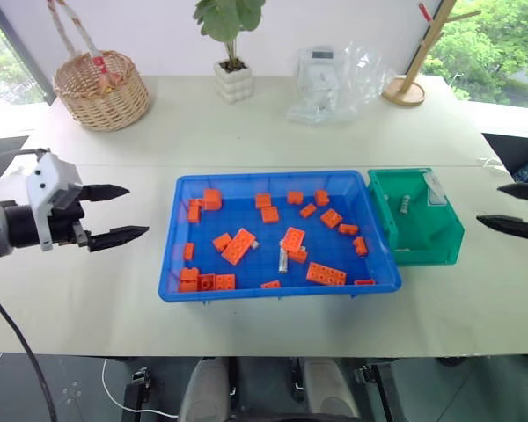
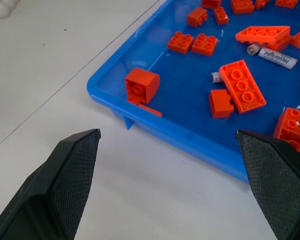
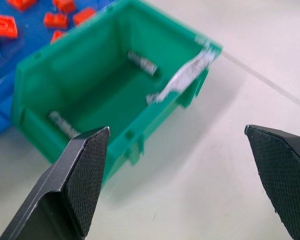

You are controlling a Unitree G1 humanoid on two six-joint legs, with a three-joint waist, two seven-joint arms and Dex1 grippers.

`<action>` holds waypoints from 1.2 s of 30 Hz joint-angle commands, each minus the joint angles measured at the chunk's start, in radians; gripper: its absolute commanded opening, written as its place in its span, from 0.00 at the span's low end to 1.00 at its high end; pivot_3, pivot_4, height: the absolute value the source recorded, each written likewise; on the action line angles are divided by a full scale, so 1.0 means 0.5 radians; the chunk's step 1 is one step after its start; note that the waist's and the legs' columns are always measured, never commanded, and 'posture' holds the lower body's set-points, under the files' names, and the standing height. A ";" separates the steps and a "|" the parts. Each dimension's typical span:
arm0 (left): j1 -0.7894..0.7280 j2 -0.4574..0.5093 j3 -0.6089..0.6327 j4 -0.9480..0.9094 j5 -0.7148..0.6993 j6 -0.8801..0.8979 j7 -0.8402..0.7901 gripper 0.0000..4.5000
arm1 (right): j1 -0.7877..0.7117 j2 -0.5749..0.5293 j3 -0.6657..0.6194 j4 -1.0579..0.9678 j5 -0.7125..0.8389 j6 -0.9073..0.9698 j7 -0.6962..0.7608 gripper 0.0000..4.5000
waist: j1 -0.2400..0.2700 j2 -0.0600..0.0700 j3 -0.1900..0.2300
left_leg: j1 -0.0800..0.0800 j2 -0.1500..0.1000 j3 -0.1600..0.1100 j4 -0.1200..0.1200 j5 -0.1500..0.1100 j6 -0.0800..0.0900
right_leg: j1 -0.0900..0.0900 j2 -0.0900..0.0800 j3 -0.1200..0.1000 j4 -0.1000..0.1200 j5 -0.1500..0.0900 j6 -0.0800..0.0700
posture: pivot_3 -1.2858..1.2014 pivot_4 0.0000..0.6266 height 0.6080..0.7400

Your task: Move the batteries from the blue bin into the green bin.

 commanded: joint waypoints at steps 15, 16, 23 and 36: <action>-0.093 -0.025 -0.219 -0.491 -0.224 0.176 -0.044 1.00 | -0.716 0.832 0.803 -1.394 -0.058 0.440 -0.449 0.99 | 0.002 0.000 0.000 | 0.000 0.000 -0.004 0.003 0.001 -0.001 | -0.006 0.002 0.002 0.013 0.003 0.006 | 0.52 0.24 0.97; -0.104 -0.029 -0.231 -0.483 -0.217 0.174 -0.040 1.00 | -0.746 0.902 0.875 -1.414 -0.103 0.416 -0.475 0.99 | 0.007 0.000 0.000 | 0.000 0.000 -0.003 0.003 0.001 -0.001 | -0.007 0.002 0.002 0.014 0.003 0.006 | 0.52 0.24 0.97; -0.126 -0.058 -0.260 -0.471 -0.199 0.196 0.011 1.00 | -0.755 1.143 1.351 -1.325 -0.611 -0.345 -0.464 0.99 | 0.015 -0.001 0.000 | -0.004 -0.003 -0.002 0.004 0.001 -0.001 | -0.006 0.001 0.002 0.013 0.004 0.007 | 0.52 0.24 0.97; -0.123 -0.084 -0.225 -0.547 -0.235 0.275 0.112 1.00 | -0.752 1.477 1.683 -0.691 -1.084 -1.209 -0.622 0.99 | -0.002 -0.001 -0.001 | -0.002 -0.002 -0.002 0.005 0.002 -0.002 | -0.006 0.004 0.002 0.016 0.004 0.007 | 0.52 0.24 0.97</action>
